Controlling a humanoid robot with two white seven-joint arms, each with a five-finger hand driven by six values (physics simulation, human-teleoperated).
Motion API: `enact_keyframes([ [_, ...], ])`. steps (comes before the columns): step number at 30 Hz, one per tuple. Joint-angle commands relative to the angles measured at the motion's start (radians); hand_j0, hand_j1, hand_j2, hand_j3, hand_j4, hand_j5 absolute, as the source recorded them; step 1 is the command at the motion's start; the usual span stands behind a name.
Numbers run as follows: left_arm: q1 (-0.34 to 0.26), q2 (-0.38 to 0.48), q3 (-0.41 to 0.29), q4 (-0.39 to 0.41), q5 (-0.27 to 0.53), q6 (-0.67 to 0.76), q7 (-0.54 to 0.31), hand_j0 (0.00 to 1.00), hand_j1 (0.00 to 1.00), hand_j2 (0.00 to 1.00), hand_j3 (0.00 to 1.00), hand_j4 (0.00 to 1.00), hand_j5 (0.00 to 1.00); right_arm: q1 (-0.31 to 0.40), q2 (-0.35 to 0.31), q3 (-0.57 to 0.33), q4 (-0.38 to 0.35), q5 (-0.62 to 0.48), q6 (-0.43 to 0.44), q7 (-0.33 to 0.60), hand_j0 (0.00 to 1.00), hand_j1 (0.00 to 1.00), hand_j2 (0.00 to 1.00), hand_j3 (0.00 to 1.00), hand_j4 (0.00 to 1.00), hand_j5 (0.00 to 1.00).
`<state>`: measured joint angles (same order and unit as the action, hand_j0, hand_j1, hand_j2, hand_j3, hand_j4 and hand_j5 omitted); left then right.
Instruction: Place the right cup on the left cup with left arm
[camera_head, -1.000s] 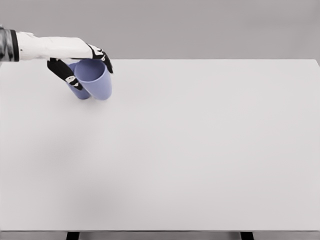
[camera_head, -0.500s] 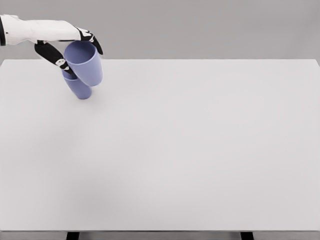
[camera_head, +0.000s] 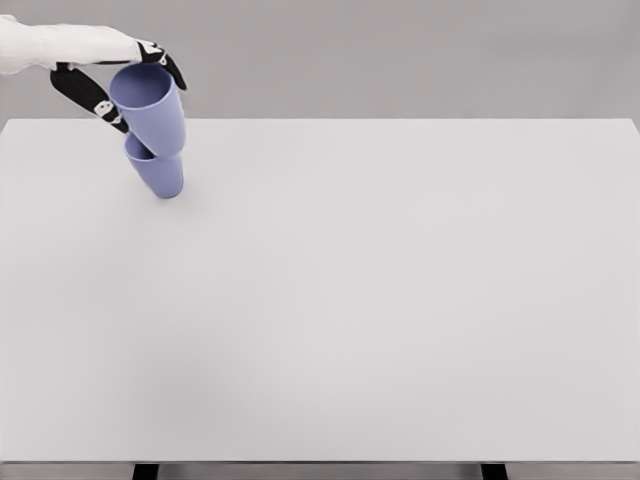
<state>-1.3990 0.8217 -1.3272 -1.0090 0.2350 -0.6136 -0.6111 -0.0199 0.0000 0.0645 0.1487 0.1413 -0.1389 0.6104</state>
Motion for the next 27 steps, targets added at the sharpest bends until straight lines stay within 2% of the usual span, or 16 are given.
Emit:
enact_keyframes([
  [1, 0.000, -0.004, 0.002, 0.026, 0.004, 0.003, 0.000, 0.61, 0.61, 0.61, 0.61, 0.61, 0.61, 0.000, 0.000, 0.000, 0.000, 0.001, -0.001, 0.000, 1.00, 1.00, 1.00, 1.00, 1.00, 1.00],
  [6, -0.014, -0.018, -0.010, 0.069, 0.004, 0.003, 0.000, 0.62, 0.62, 0.62, 0.62, 0.62, 0.62, 0.000, 0.000, 0.000, 0.000, 0.001, -0.001, 0.000, 1.00, 1.00, 1.00, 1.00, 1.00, 1.00],
  [27, -0.008, -0.081, -0.018, 0.228, -0.003, 0.003, 0.000, 0.63, 0.63, 0.63, 0.63, 0.63, 0.63, 0.000, 0.000, 0.000, 0.000, 0.001, -0.001, 0.000, 1.00, 1.00, 1.00, 1.00, 1.00, 1.00],
])
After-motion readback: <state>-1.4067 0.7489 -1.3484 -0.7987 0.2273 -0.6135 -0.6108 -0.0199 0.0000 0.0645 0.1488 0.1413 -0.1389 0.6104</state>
